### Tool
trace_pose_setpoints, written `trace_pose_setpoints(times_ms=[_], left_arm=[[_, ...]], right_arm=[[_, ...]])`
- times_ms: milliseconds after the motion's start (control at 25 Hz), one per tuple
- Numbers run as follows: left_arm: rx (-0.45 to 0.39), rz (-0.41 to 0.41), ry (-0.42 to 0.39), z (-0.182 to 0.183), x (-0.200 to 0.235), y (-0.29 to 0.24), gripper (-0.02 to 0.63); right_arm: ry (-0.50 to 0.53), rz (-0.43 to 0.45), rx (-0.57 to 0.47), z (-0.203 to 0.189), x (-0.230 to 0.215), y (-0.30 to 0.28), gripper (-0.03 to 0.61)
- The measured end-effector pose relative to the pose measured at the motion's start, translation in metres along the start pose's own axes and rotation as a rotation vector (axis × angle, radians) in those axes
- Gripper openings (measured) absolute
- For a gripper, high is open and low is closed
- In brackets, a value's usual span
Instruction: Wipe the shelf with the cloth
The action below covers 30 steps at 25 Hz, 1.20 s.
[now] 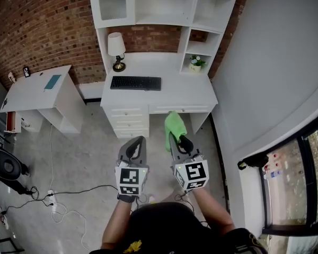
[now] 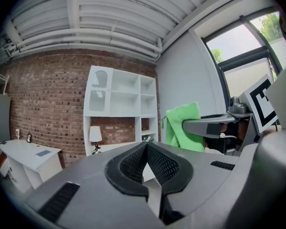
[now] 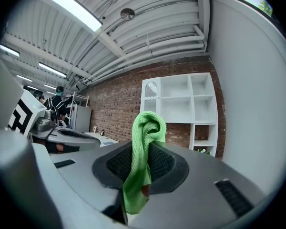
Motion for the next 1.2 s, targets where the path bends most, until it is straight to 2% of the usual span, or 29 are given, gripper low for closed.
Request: trace_pose_setpoints(times_ms=[440,1000,1200], left_arm=[[-0.006,-0.010,0.002,-0.002,0.001,0.010,0.017],[-0.015,-0.007,0.032,-0.007,0.003,0.021,0.017],[0.001,-0.008,0.014,-0.010,-0.002,0.025,0.017]], right_arm=[[0.041,0.014,0.000,0.004,0.013,0.006,0.064],[0.043,0.012,0.013,0.006,0.021,0.013,0.063],[0.045,0.009,0.014,0.004,0.021,0.020,0.064]])
Point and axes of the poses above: the fingertips, and each gripper's own axes: y backward along the fingers, x to its left, z out of its top, the point moved 8 cm from there along y, backward along the fingers, and after that the axes turned 12 degrees about y, right-handed, at the moved point
